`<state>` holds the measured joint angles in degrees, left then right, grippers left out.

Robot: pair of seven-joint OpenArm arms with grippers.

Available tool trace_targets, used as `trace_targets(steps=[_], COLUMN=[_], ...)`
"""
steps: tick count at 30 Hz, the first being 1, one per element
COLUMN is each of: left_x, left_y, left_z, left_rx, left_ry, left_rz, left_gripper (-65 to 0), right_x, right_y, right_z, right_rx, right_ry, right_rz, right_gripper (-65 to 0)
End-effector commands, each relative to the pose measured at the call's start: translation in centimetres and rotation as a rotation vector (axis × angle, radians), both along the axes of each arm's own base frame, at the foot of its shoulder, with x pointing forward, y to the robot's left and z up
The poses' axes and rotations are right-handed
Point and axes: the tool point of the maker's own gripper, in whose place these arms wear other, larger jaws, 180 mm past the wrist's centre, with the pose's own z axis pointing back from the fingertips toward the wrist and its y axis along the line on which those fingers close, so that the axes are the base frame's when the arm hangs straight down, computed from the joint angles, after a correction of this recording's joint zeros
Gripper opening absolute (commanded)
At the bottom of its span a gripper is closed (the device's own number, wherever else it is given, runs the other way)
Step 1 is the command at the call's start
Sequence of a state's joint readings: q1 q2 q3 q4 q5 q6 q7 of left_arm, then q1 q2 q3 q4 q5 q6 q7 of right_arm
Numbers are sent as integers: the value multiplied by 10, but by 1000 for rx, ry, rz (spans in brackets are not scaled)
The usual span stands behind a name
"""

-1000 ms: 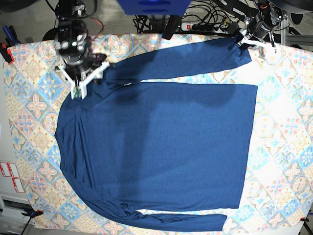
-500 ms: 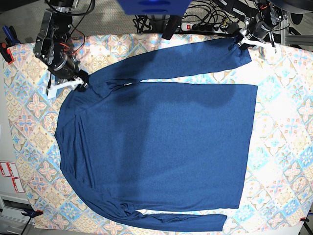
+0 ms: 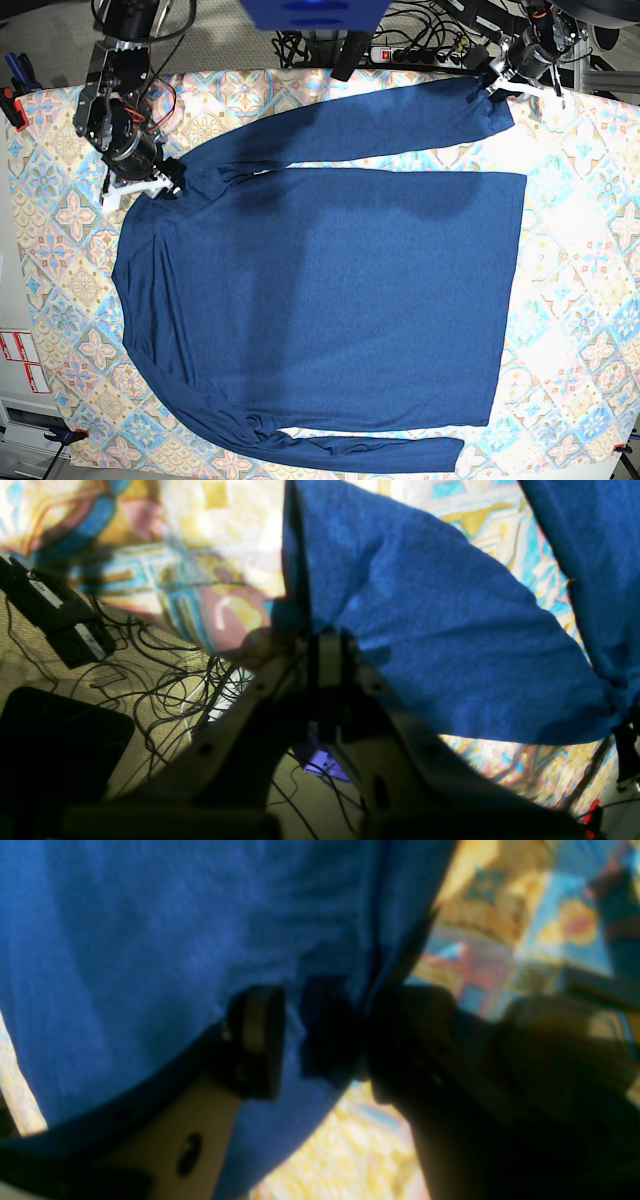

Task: Fold the T-shirt properly
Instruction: 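Lower the right gripper and grasp the shirt's other shoulder at the collar, then lift both shoulders and drag the shirt toward the robot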

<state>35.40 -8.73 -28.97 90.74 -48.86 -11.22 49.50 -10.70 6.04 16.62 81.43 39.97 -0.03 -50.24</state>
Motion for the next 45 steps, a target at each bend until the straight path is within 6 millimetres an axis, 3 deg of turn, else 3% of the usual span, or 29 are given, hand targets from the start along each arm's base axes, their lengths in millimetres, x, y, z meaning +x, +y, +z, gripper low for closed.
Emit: trace_targets(steps=[1,4,8,12,15,19,25,28,33,37,41,45], left_x=[1,3,4,11,17,22,56,76,109,133,152,165], left_y=[4,4,4,10,20,18,14,15,39,49,57,61], left_z=[4,5,6,14,28,50,86,94,117,109,99,81], left_rx=[9,9,9,31,74,113,165,172,219,185,150,96], left_ry=[-14,-17,-27,-66,-102,-145,-263,-315,-411,-436,-437,-417], left_rz=[-4,-4,-13,-82,-88,-129,-185,-180,-115,-57,-21,27], left_gripper=[-650,-650,-650,-650,-650,-650,-650,-650,-650,-650,-650,-650], right_x=[3,3,1,-12,-17,-19,-14,-12,5,22,43,39], right_y=[-3,-2,-4,-14,-20,-39,-42,-42,-38,-34,-17,-12], right_z=[2,2,3,4,18,38,52,54,61,69,78,63], right_rx=[-2,1,0,-29,-69,-114,-137,-138,-133,-125,-114,-87], right_ry=[-6,-6,-6,19,-8,-52,-92,-97,-135,-173,-215,-179], right_rz=[3,3,-3,17,33,0,3,3,7,9,52,45], right_gripper=[-391,-449,-650,-647,-648,-648,-648,-648,-649,-649,-649,-649])
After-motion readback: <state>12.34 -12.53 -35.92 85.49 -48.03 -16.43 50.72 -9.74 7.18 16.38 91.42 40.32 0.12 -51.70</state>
